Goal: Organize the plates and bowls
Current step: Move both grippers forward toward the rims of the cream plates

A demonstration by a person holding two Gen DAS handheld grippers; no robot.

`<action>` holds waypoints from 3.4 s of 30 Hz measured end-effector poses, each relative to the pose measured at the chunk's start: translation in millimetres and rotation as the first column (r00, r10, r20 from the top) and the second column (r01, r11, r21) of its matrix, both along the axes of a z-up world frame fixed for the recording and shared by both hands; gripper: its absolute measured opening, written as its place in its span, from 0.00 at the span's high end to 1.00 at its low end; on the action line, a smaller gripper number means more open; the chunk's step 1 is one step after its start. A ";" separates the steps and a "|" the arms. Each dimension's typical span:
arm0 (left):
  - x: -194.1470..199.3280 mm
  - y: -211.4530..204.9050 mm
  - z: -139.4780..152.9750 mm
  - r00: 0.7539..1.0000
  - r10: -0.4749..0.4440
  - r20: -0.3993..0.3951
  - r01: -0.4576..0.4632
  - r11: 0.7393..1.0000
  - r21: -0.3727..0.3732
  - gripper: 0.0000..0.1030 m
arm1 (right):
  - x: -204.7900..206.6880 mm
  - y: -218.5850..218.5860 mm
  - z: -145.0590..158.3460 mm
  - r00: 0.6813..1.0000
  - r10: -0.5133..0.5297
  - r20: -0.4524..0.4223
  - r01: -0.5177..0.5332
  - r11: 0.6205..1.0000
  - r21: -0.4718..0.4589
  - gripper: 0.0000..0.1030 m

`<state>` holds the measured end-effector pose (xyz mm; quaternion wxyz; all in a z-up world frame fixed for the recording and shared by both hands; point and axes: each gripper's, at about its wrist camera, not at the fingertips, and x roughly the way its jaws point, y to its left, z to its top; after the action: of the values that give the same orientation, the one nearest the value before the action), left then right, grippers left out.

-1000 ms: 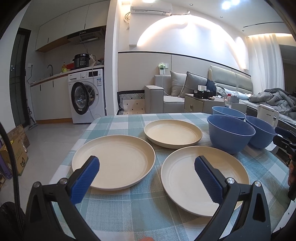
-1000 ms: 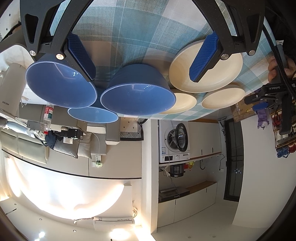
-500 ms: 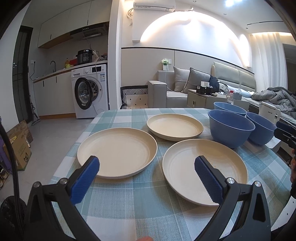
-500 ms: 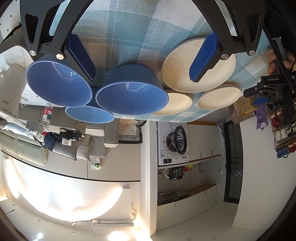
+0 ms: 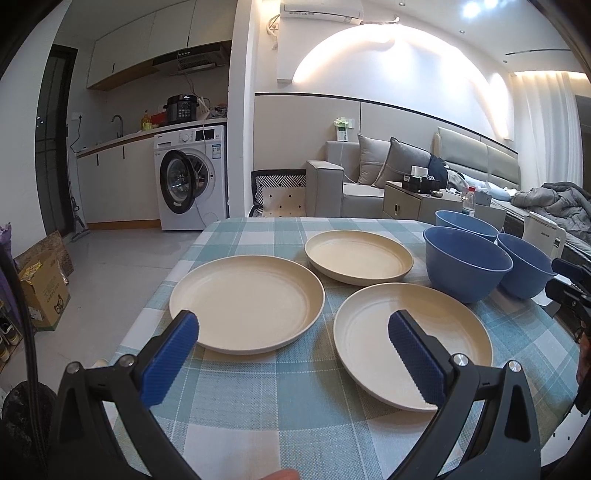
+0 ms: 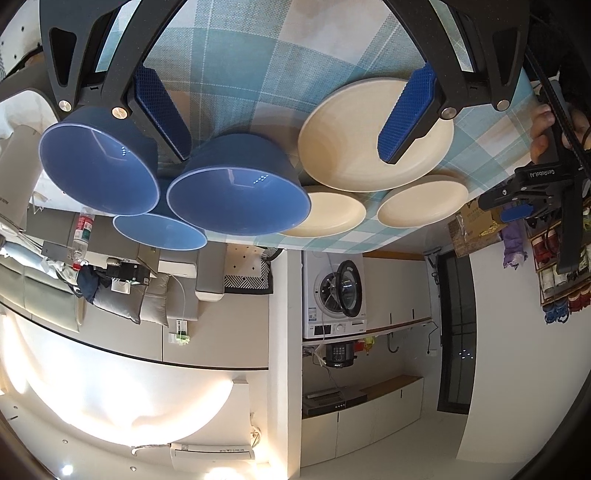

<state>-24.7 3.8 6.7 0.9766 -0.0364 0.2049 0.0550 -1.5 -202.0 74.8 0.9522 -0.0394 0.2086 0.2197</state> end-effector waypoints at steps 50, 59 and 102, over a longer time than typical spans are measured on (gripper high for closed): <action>20.8 23.6 15.8 0.996 0.071 -0.058 -0.070 0.997 0.008 0.00 | 50.0 68.3 34.2 0.988 0.102 -0.114 -0.098 0.994 0.037 0.00; 27.1 35.9 15.0 0.992 0.098 -0.080 -0.098 0.995 -0.002 0.00 | 72.1 85.0 38.1 0.983 0.117 -0.139 -0.113 0.993 0.038 0.00; 83.8 70.6 10.3 0.977 0.156 -0.146 -0.161 0.987 -0.023 0.00 | 139.9 176.9 34.3 0.932 0.256 -0.255 -0.264 0.965 0.004 0.00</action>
<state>59.1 74.4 17.0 0.9510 -0.0656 0.2720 0.1315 138.4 -25.2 109.0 0.8796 -0.0526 0.3245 0.3439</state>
